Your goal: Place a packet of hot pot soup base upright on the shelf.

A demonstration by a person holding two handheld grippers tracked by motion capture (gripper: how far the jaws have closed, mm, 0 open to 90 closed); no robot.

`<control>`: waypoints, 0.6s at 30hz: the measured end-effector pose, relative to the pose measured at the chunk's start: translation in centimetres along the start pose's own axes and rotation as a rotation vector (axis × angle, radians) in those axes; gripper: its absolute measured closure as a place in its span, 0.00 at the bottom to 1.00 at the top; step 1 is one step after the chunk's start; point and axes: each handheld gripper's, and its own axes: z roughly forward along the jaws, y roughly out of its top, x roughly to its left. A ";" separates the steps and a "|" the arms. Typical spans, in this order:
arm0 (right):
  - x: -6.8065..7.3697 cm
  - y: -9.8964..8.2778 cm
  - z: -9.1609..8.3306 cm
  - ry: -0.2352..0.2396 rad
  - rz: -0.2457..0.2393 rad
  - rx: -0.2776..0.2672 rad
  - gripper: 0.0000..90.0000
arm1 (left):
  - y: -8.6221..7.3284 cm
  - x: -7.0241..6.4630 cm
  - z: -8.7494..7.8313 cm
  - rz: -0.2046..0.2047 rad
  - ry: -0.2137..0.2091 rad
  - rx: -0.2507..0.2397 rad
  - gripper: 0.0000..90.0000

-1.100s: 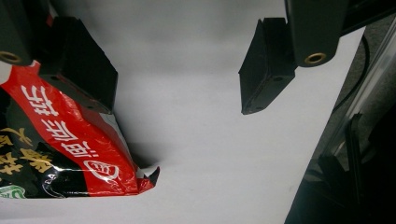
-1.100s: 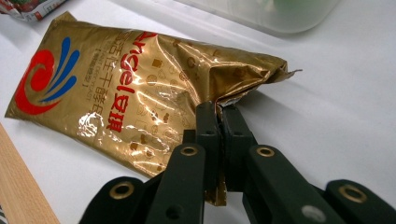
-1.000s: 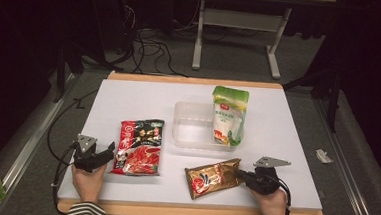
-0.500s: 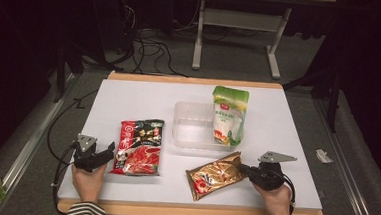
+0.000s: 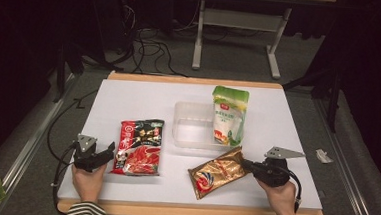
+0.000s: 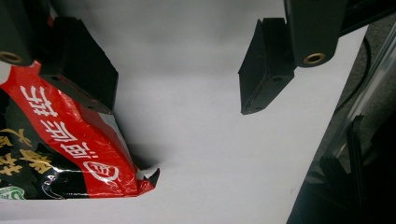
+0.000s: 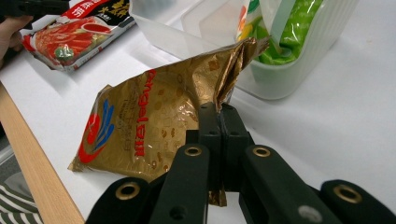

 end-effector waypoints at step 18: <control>0.2 1.6 -1.7 0.026 -0.034 -0.044 1.00 | 0.0 0.0 -0.1 0.002 -0.001 -0.003 0.32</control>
